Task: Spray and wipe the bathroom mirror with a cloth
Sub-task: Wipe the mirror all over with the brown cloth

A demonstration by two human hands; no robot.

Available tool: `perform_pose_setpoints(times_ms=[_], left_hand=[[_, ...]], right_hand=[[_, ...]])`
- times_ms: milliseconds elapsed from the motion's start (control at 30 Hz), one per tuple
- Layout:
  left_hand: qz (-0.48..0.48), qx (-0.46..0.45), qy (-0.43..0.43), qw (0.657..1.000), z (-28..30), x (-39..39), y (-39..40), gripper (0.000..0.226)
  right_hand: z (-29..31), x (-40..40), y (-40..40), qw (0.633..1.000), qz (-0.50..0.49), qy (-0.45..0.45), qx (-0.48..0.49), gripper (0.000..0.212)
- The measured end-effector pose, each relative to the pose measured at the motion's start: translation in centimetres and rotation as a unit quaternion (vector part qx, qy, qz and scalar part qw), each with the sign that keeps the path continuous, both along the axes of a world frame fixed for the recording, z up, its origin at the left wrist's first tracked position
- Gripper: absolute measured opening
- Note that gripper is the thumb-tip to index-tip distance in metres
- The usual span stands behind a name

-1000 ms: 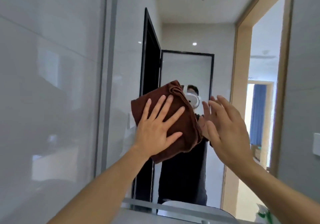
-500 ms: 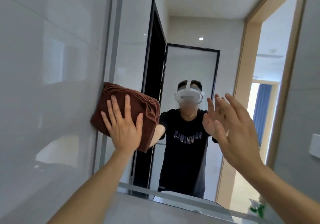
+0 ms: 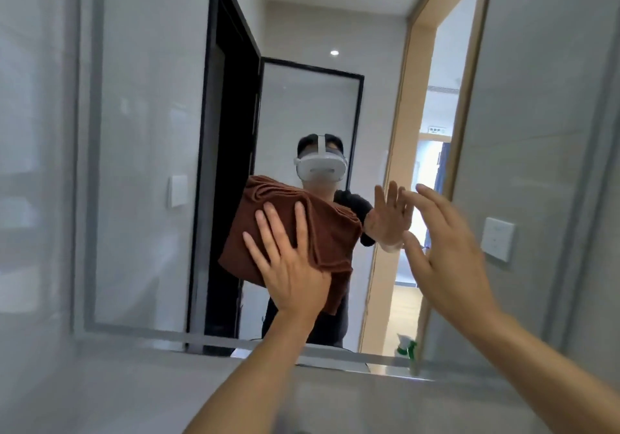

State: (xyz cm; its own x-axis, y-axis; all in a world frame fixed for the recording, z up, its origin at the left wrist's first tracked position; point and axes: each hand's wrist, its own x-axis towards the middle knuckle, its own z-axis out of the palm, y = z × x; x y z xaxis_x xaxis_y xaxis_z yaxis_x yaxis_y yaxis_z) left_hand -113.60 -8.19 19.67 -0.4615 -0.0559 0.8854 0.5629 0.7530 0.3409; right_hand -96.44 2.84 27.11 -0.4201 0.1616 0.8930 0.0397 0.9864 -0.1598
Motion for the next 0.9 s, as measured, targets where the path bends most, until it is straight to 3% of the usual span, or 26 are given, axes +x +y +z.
perform_pose_setpoints(times_ms=[200, 433, 700, 900], left_hand=[[-0.068, -0.179, 0.123, 0.974, -1.1, 2.9, 5.0, 0.080], [-0.115, -0.315, 0.211, 0.918, -3.5, 0.1, 0.6, 0.066], [-0.083, -0.349, 0.246, 0.900, -6.8, -7.1, -10.3, 0.066], [-0.027, -0.297, 0.223, 0.928, -9.6, -13.4, -20.2, 0.069]], right_hand=[[-0.7, 2.4, 1.6, 1.000, -0.004, 0.007, -0.021, 0.053], [-2.4, 0.0, -0.5, 1.000, 0.023, 0.000, -0.003, 0.052], [-4.8, -5.6, -7.5, 0.997, 0.082, -0.001, -0.015, 0.044], [-6.2, -9.2, -12.8, 0.992, 0.123, -0.022, -0.014, 0.040]])
